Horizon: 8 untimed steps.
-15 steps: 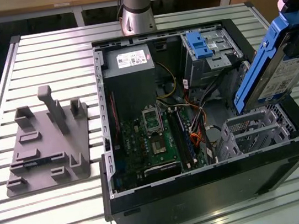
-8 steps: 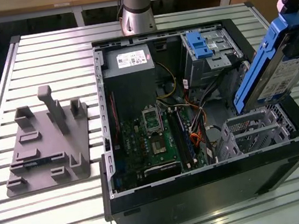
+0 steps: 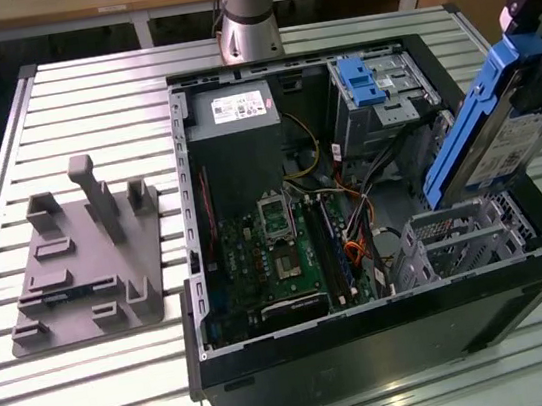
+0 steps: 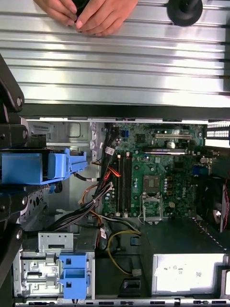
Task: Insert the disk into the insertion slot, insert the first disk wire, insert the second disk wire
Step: 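Insert the disk into the insertion slot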
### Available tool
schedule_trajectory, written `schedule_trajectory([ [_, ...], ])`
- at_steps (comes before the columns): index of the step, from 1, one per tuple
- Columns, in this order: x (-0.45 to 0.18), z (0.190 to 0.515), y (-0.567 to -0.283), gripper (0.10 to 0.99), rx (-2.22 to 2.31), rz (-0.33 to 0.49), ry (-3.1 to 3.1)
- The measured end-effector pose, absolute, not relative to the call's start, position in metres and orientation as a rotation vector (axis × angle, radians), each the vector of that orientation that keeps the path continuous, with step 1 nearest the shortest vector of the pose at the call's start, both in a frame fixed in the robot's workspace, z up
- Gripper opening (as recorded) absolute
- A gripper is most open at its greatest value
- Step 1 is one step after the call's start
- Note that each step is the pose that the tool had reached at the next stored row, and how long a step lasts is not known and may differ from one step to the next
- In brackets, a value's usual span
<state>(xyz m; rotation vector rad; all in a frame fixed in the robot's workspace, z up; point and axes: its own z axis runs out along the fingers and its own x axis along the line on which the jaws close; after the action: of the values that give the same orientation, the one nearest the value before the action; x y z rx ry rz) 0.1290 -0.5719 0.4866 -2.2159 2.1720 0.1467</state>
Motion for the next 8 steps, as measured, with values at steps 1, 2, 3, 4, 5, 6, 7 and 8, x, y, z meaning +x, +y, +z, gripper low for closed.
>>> schedule_trajectory([
  [1,0.129,0.4857,-0.5719,0.365,-2.213,0.147,2.175],
  [2,0.1291,0.4848,-0.5719,0.365,-2.208,0.147,2.179],
  [3,0.1291,0.4841,-0.5718,0.365,-2.204,0.146,2.184],
  [4,0.1291,0.4832,-0.5718,0.365,-2.199,0.146,2.188],
  [5,0.1291,0.4822,-0.5718,0.365,-2.196,0.146,2.191],
  [6,0.129,0.4812,-0.5719,0.365,-2.192,0.146,2.194],
  [7,0.129,0.4803,-0.5719,0.365,-2.189,0.146,2.197],
  [8,0.129,0.4793,-0.5718,0.365,-2.187,0.146,2.199],
])
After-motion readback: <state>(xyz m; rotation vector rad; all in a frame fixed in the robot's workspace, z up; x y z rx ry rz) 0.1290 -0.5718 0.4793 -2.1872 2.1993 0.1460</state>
